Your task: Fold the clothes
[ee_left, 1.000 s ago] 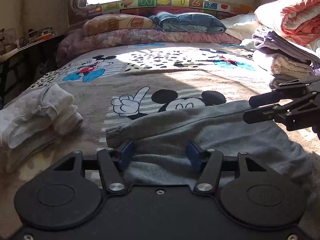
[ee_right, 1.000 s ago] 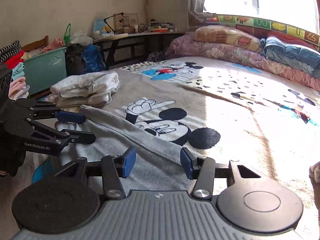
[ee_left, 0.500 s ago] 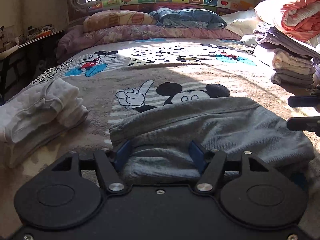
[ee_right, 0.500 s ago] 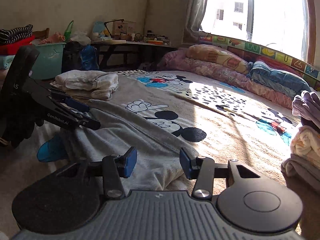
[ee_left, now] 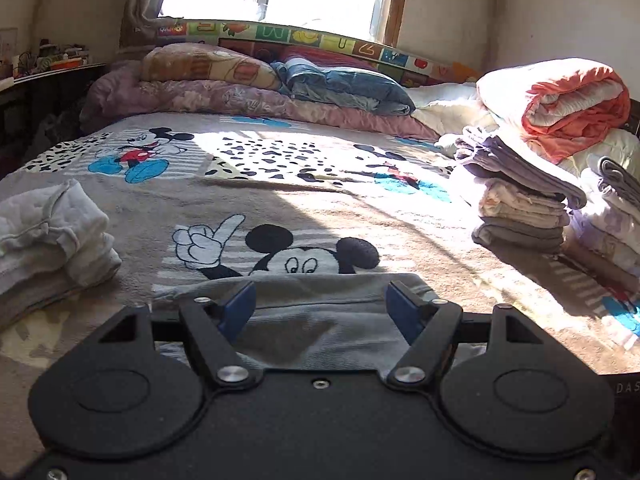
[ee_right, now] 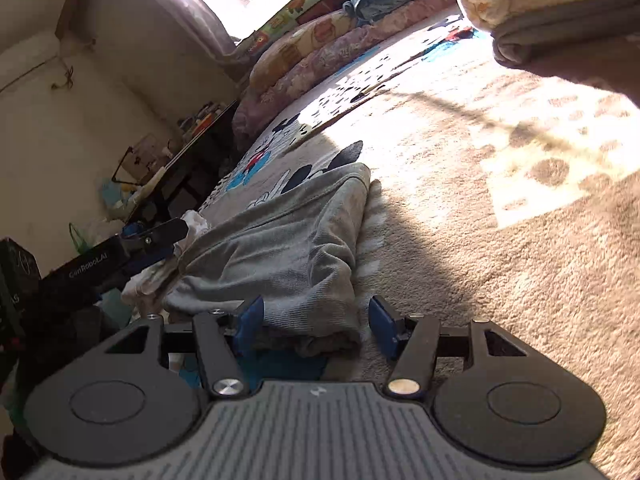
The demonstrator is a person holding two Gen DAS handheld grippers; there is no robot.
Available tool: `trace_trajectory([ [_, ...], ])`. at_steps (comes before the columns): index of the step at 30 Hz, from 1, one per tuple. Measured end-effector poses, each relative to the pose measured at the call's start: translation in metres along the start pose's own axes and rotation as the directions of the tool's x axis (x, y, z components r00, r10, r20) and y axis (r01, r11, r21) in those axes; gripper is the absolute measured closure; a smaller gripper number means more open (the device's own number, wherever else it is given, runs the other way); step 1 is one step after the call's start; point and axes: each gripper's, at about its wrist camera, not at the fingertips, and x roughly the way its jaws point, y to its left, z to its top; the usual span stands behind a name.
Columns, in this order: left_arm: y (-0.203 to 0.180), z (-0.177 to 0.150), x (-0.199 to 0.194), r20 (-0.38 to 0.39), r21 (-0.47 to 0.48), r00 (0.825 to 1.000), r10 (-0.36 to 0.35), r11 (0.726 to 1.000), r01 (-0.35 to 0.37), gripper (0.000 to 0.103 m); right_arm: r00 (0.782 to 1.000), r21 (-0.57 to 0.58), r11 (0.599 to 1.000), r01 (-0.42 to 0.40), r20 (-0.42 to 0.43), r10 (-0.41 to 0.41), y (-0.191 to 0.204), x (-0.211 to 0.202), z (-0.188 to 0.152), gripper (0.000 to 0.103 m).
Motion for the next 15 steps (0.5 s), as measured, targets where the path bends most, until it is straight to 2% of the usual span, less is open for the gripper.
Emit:
trace_trajectory([
  [1, -0.002, -0.002, 0.006, -0.025, -0.037, 0.998, -0.052, 0.998, 0.051, 0.032, 1.000, 0.058, 0.998, -0.015, 0.025, 0.013, -0.006, 0.000, 0.000, 0.055],
  [2, -0.005, -0.007, 0.016, -0.069, -0.080, 0.992, -0.106, 0.992, 0.100, 0.032, 1.000, 0.060, 0.998, -0.014, 0.020, 0.013, -0.006, 0.003, 0.001, 0.057],
  [3, -0.006, -0.012, 0.025, -0.105, -0.100, 0.986, -0.128, 0.988, 0.118, 0.032, 1.000, 0.044, 0.999, -0.012, 0.004, 0.012, -0.002, 0.006, 0.000, 0.057],
  [5, -0.004, -0.026, 0.045, -0.190, -0.136, 0.974, -0.121, 0.986, 0.096, 0.032, 0.998, 0.037, 0.999, -0.030, -0.050, 0.032, 0.006, 0.017, -0.006, 0.057],
  [6, -0.003, -0.033, 0.051, -0.206, -0.145, 0.972, -0.112, 0.986, 0.083, 0.032, 0.998, 0.027, 0.999, -0.022, -0.058, 0.024, 0.008, 0.020, -0.008, 0.057],
  [7, -0.001, -0.036, 0.053, -0.207, -0.152, 0.972, -0.114, 0.985, 0.083, 0.032, 0.998, 0.005, 1.000, -0.004, -0.055, 0.004, 0.011, 0.023, -0.010, 0.057],
  [8, 0.000, -0.036, 0.051, -0.205, -0.160, 0.971, -0.119, 0.983, 0.086, 0.032, 0.999, 0.003, 1.000, 0.007, -0.051, -0.007, 0.011, 0.025, -0.010, 0.064],
  [9, 0.001, -0.035, 0.051, -0.206, -0.169, 0.971, -0.122, 0.982, 0.088, 0.032, 0.999, 0.030, 1.000, 0.008, -0.047, -0.007, 0.007, 0.025, -0.010, 0.075],
  [11, 0.003, -0.035, 0.049, -0.204, -0.182, 0.970, -0.132, 0.979, 0.095, 0.032, 0.999, 0.083, 0.997, -0.009, -0.044, 0.013, 0.000, 0.022, -0.009, 0.085],
  [13, 0.005, -0.036, 0.048, -0.203, -0.182, 0.970, -0.136, 0.978, 0.099, 0.032, 0.998, 0.111, 0.993, -0.047, -0.037, 0.051, 0.002, 0.013, -0.007, 0.089],
  [15, 0.007, -0.035, 0.048, -0.206, -0.181, 0.969, -0.134, 0.979, 0.097, 0.032, 0.999, 0.117, 0.993, -0.031, -0.018, 0.033, 0.004, 0.004, -0.004, 0.091],
])
